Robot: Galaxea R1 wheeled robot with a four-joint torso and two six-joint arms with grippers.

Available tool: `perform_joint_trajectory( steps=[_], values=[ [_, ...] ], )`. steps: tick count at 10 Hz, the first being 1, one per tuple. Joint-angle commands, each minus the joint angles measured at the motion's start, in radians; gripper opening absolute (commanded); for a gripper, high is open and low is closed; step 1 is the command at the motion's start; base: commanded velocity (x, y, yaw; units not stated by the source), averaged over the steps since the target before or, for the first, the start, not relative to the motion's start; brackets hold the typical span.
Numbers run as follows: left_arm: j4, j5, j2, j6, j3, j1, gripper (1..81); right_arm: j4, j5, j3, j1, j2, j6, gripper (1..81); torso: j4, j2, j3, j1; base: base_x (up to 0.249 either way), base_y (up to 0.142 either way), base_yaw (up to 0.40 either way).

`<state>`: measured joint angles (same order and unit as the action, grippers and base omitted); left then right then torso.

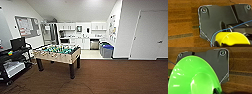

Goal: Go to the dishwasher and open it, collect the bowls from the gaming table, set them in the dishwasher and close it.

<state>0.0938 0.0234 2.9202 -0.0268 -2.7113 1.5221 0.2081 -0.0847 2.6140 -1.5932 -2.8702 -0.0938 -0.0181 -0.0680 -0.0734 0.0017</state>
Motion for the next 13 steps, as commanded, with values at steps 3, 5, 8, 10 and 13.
perform_joint_trajectory(
  steps=[3,5,8,10,13],
  values=[
    [0.009,-0.051,-0.013,0.002,-0.005,-0.05,1.0,0.011,0.046,0.001,0.043,0.015,0.003,1.0,0.0,0.0,0.0,0.0,0.14,0.0,0.0],
    [0.009,-0.051,-0.012,0.002,-0.005,-0.049,1.0,0.011,0.046,0.001,0.043,0.013,0.003,1.0,0.0,0.0,0.0,0.0,0.137,0.0,0.0],
    [0.01,-0.051,-0.012,0.002,-0.005,-0.049,1.0,0.013,0.046,0.001,0.043,0.013,0.003,1.0,0.0,0.0,0.0,0.0,0.134,0.0,0.0],
    [0.01,-0.051,-0.012,0.002,-0.005,-0.049,1.0,0.013,0.045,0.001,0.043,0.015,0.003,1.0,0.0,0.0,0.0,0.0,0.132,0.0,0.0],
    [0.01,-0.053,-0.012,0.004,-0.005,-0.049,1.0,0.013,0.046,0.001,0.043,0.013,0.003,1.0,0.0,0.0,0.0,0.0,0.122,-0.051,0.0]
  ],
)
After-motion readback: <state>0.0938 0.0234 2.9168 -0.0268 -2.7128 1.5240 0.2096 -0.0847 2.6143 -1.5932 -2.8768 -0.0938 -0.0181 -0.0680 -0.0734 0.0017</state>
